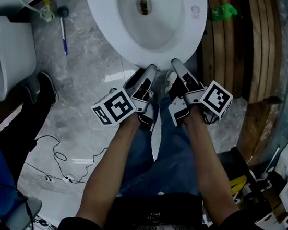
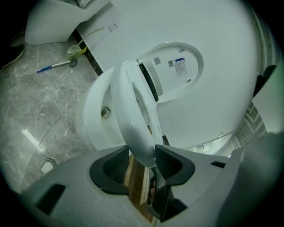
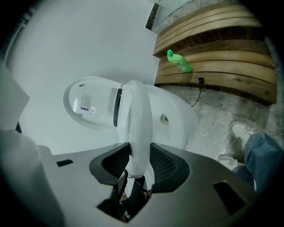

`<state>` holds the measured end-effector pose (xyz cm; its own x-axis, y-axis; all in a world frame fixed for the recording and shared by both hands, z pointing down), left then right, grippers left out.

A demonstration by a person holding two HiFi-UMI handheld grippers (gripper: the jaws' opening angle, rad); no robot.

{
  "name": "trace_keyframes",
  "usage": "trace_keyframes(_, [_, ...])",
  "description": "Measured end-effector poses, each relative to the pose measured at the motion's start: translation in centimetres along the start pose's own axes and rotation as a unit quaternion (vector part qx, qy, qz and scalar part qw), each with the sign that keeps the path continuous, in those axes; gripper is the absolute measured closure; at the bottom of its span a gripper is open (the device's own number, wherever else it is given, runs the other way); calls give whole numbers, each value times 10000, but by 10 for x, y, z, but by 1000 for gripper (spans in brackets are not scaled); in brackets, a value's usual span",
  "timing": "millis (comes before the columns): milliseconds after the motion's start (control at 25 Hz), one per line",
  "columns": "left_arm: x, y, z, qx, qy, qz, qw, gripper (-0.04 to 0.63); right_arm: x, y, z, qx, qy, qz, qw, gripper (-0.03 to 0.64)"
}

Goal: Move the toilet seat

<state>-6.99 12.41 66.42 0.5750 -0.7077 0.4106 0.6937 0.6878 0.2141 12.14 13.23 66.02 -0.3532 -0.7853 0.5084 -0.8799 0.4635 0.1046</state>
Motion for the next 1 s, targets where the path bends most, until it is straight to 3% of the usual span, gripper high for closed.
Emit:
trace_keyframes(480, [-32,-38,-91,-248,335,-260,9988,413,-39,-13,100,414,-455,-203,9979,489])
trace_keyframes(640, [-35,-53,-119,-284,468,-323,9980,416,-46,-23,128,253,-402,-261,9985,489])
trace_keyframes(1000, [-42,-80,-164,-295,790,-381,9957,419,-56,-34,183,195,-752,-406,9962,489])
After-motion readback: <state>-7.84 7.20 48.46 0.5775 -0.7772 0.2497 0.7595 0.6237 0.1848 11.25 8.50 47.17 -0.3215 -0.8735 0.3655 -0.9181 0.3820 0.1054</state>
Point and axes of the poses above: the fingertips, and each gripper's own axes: x forward along the fingers, z to its left, y out of its underside, the point moved 8 cm from there along -x, backward along the fingers, and after that the axes turned 8 degrees about -z, right-handed, at the moved point
